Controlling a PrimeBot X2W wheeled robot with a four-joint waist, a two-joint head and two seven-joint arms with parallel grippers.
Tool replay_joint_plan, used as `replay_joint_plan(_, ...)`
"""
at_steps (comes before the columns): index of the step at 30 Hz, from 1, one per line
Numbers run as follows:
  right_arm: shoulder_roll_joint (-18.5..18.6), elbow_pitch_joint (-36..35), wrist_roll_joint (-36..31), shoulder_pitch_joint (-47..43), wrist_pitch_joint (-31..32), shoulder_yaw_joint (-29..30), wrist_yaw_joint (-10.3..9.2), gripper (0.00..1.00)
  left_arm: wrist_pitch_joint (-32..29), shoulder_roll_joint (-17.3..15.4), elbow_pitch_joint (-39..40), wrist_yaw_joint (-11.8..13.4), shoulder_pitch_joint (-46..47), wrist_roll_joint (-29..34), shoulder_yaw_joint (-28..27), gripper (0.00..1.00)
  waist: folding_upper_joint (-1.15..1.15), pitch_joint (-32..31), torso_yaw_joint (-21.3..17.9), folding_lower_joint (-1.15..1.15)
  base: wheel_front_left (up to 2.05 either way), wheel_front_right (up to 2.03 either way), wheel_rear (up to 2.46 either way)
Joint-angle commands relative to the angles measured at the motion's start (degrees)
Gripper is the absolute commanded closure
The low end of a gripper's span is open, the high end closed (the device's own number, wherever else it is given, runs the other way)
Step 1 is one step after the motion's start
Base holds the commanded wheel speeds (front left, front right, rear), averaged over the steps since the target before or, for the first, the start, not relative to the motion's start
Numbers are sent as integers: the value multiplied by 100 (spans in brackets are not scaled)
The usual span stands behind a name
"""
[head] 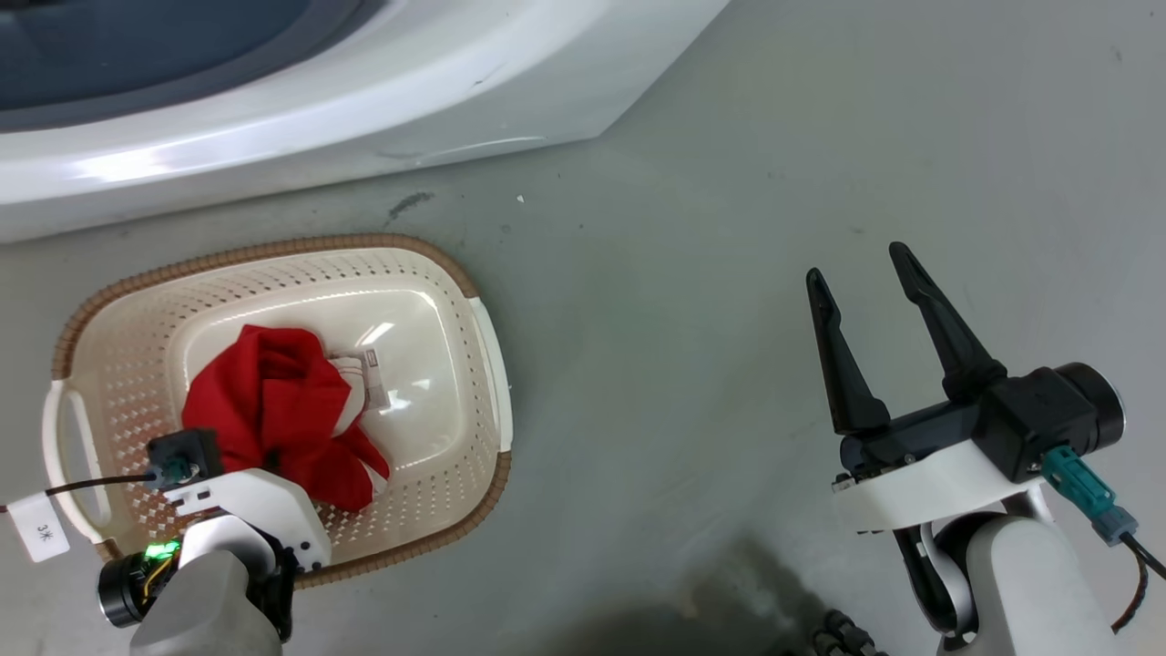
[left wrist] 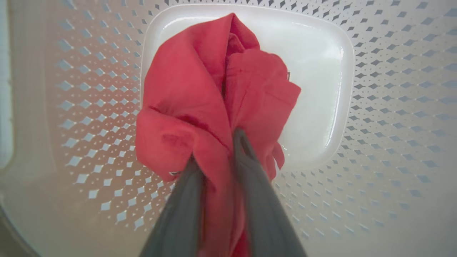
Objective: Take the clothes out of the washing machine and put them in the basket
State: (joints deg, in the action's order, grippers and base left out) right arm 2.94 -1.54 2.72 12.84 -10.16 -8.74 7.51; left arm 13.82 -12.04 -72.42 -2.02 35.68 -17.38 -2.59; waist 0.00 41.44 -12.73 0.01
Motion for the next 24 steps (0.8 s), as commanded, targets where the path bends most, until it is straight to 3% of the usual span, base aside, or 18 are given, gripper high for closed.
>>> replay_joint_plan(1, -12, 37, -29, 58, -38, 17, -4, 0, 46, 34, -28, -19, -38, 20, 16, 0, 0, -180, 63, -1, 0, 0, 0)
replay_joint_plan(8, -11, 116, -113, -166, 37, 144, -4, 0, 140, 258, 209, -77, -304, 177, 237, 0, 0, -1062, 349, -1, 0, 0, 0)
replay_joint_plan(15, -9, 57, -181, -529, 215, 281, -4, 0, 137, 472, 1240, -4, -1020, 322, 198, 0, 0, -2009, 564, -1, 0, 0, 0)
replay_joint_plan(16, -10, 3, -238, -693, 318, 330, -4, 0, 138, 532, 1660, 14, -1331, 414, 191, 0, 0, -2308, 639, -1, 0, 0, 0)
replay_joint_plan(24, -11, -211, -267, -1050, 510, 418, -4, 0, 139, 665, 2716, 99, -1848, 617, 101, 0, 0, -2798, 793, -1, 0, 0, 0)
